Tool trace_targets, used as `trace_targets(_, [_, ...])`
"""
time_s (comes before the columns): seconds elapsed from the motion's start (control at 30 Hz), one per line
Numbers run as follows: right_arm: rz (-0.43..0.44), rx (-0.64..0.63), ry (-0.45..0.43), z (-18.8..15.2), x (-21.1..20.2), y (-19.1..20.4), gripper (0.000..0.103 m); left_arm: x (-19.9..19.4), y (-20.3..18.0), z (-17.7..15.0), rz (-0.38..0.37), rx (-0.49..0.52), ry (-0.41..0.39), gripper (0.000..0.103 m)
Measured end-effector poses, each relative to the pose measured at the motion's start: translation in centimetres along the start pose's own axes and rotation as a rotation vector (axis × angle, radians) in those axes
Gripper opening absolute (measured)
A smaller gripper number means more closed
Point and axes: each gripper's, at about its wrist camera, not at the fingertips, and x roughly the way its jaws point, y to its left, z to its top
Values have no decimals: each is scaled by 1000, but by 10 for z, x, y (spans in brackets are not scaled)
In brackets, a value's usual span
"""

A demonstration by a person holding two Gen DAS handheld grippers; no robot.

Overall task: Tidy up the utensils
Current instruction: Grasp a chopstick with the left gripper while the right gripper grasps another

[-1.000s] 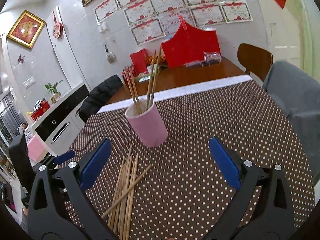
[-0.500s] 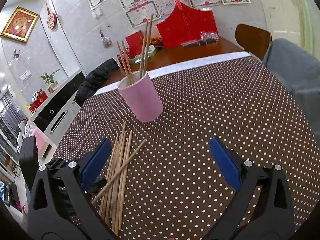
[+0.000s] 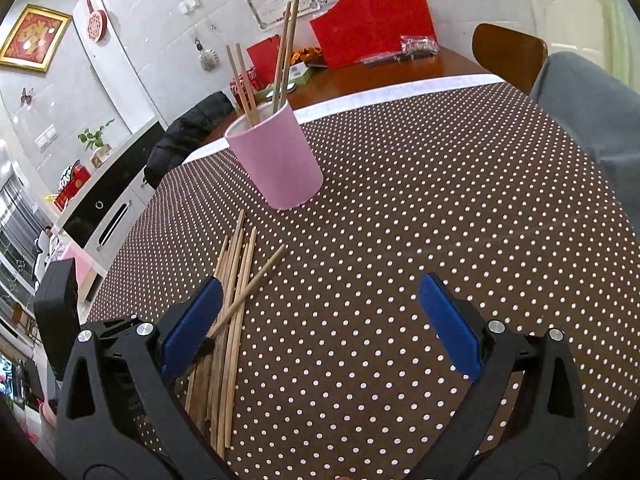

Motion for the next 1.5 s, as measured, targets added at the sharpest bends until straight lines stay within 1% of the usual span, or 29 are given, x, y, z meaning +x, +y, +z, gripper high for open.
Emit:
trace_targets(0.03, [1,-1,4,0,1,0,97,-1,0,0,-2,-4,-2,22])
trace_targets(0.07, [4,-2,10,-1,3,1,97,-2,1,0,-1,-8,-6,11])
trace_targets(0.1, [7,-6,18,-2,5,3,97,-2,2,0,4,-14,-8,5])
trace_targets(0.17, [9,-15,35,-4,10,5,97,-5,7,-1,-17,-46,-15,5])
trace_targets(0.3, [8,-58,97,-9,25,17,97,-12,20,-5,-9,-107,-40,5])
trace_targets(0.43, [-10,-139,178,-15,48,36,97,-16,35,-12,35,-176,-52,5])
trace_targets(0.6, [-66,-254,230,-21,74,57,97,-14,49,-16,92,-236,-45,6])
trace_targets(0.63, [-75,-262,234,-22,77,59,97,-14,49,-17,91,-236,-47,8])
trace_targets(0.67, [-84,-270,241,-23,81,60,97,-15,48,-17,89,-232,-47,15])
trace_targets(0.7, [-92,-279,250,-24,84,61,97,-14,48,-16,93,-227,-48,22])
trace_targets(0.73, [-110,-300,251,-26,87,62,97,-14,48,-14,104,-221,-50,35])
trace_targets(0.77, [-130,-320,253,-26,89,64,97,-13,48,-13,118,-215,-52,38])
trace_targets(0.9, [-170,-351,251,-24,89,67,96,-10,51,-10,123,-199,-44,38])
trace_targets(1.03, [-179,-390,269,-27,94,74,96,-6,52,-4,127,-170,-34,38])
trace_targets(1.13, [-186,-397,257,-27,98,81,96,-3,53,0,130,-151,-27,38])
trace_targets(1.17, [-189,-396,248,-26,99,81,91,-3,52,1,131,-147,-24,38])
trace_targets(1.2, [-181,-391,246,-24,100,79,83,-1,52,3,134,-135,-18,38])
trace_targets(1.23, [-171,-383,247,-23,99,79,78,-2,52,1,135,-127,-14,38])
trace_targets(1.27, [-175,-384,246,-19,99,78,66,-1,51,2,136,-118,-8,38])
trace_targets(1.3, [-173,-377,247,-16,99,75,57,0,51,4,138,-105,0,38])
trace_targets(1.43, [-162,-358,261,-8,106,73,55,7,50,14,138,-59,34,38])
trace_targets(1.47, [-155,-360,264,-5,109,74,55,8,51,17,129,-59,41,36])
trace_targets(1.5, [-153,-365,267,-4,113,77,55,10,52,20,129,-58,45,32])
